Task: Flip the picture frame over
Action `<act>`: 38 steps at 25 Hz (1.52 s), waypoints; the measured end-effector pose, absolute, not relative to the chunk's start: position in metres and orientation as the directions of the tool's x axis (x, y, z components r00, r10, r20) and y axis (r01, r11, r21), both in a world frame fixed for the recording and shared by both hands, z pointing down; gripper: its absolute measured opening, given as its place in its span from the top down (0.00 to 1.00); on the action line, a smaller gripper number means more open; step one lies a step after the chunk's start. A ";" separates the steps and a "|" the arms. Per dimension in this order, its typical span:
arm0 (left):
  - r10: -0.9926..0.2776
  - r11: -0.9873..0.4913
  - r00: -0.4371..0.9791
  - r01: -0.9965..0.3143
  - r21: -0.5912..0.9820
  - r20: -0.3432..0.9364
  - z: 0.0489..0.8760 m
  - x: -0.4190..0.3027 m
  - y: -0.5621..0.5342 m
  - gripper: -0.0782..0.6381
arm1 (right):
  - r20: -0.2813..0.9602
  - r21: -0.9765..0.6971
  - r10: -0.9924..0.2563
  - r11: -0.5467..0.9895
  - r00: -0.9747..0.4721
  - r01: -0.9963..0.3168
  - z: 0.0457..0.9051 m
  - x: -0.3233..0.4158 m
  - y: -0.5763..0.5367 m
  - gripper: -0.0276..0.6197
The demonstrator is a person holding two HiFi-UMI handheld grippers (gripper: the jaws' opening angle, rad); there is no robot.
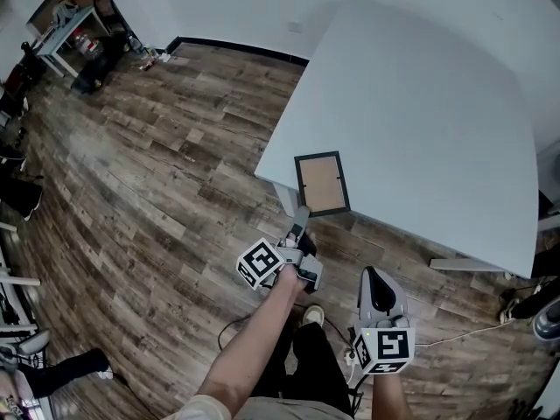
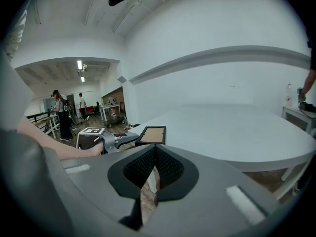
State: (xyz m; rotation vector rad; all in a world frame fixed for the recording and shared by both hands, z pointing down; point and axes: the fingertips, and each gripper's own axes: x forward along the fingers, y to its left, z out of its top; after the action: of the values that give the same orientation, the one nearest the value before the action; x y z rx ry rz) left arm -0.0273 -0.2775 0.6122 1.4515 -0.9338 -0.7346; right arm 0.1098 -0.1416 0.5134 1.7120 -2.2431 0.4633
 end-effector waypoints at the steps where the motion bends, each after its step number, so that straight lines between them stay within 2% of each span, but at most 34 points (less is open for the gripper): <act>1: -0.875 0.020 0.479 -0.126 0.992 0.079 0.612 -0.026 -0.278 0.62 | 0.410 -0.082 -0.875 0.245 -0.257 -0.966 0.514 0.110 -0.141 0.92; 7: -0.885 0.011 0.461 -0.110 0.994 0.061 0.614 -0.022 -0.282 0.63 | 0.415 -0.083 -0.873 0.245 -0.257 -0.966 0.518 0.112 -0.145 0.92; 15: -0.895 0.008 0.442 -0.113 0.994 0.057 0.614 -0.023 -0.283 0.77 | 0.423 -0.074 -0.870 0.244 -0.253 -0.967 0.521 0.114 -0.142 0.92; 30: -0.905 0.026 0.417 -0.134 0.991 0.080 0.605 -0.032 -0.285 0.78 | 0.428 -0.061 -0.866 0.257 -0.258 -0.964 0.521 0.107 -0.144 0.92; 38: -0.913 -0.020 0.406 -0.144 0.989 0.040 0.591 -0.038 -0.291 0.78 | 0.426 -0.054 -0.867 0.263 -0.260 -0.963 0.519 0.105 -0.146 0.92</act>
State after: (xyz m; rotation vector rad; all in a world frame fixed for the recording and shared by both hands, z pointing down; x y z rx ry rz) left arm -0.0384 -0.2910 0.5912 1.4760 -0.9956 -0.8124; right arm 0.1051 -0.1459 0.5186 1.6808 -2.2278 0.4389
